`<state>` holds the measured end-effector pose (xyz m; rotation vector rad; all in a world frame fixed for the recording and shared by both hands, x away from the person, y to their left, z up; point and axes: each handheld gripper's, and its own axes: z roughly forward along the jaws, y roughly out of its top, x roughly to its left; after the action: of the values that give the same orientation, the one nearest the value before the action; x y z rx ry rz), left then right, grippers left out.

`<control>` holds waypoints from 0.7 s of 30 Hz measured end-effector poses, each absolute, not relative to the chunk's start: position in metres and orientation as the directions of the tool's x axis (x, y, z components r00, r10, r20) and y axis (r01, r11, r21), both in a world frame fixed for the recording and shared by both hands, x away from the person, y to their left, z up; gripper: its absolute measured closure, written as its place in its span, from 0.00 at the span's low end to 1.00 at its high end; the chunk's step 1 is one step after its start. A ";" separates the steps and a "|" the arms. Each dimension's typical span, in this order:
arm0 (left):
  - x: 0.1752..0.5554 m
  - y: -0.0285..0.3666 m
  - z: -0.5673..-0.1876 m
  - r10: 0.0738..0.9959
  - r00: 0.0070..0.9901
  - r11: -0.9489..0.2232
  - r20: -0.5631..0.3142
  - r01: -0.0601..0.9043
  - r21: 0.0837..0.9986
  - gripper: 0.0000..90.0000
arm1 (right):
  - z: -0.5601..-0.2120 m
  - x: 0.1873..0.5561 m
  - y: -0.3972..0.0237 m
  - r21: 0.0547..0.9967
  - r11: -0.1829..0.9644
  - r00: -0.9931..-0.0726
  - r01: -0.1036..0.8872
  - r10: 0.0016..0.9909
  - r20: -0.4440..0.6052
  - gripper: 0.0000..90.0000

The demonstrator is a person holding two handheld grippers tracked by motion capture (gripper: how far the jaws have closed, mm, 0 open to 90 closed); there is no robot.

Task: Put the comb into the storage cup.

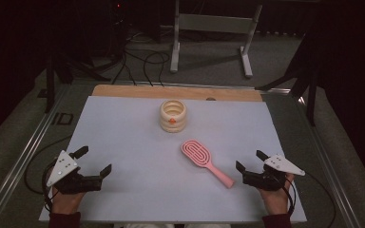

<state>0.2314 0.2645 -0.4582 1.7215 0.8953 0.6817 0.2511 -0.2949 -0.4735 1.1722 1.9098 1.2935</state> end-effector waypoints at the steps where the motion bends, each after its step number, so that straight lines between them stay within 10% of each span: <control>1: 0.231 0.265 -0.458 0.828 0.560 -0.189 0.022 0.242 0.952 0.00 | -0.473 0.251 -0.295 0.921 0.158 -0.471 0.356 0.882 0.031 0.11; 21: 0.233 0.264 -0.463 0.833 0.552 -0.199 0.025 0.257 0.946 0.00 | -0.467 0.255 -0.282 0.910 0.157 -0.522 0.385 0.850 0.074 0.12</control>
<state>0.2330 0.2636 -0.4629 1.7366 0.9125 0.6847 0.2548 -0.2817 -0.4670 1.1709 1.9790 1.3396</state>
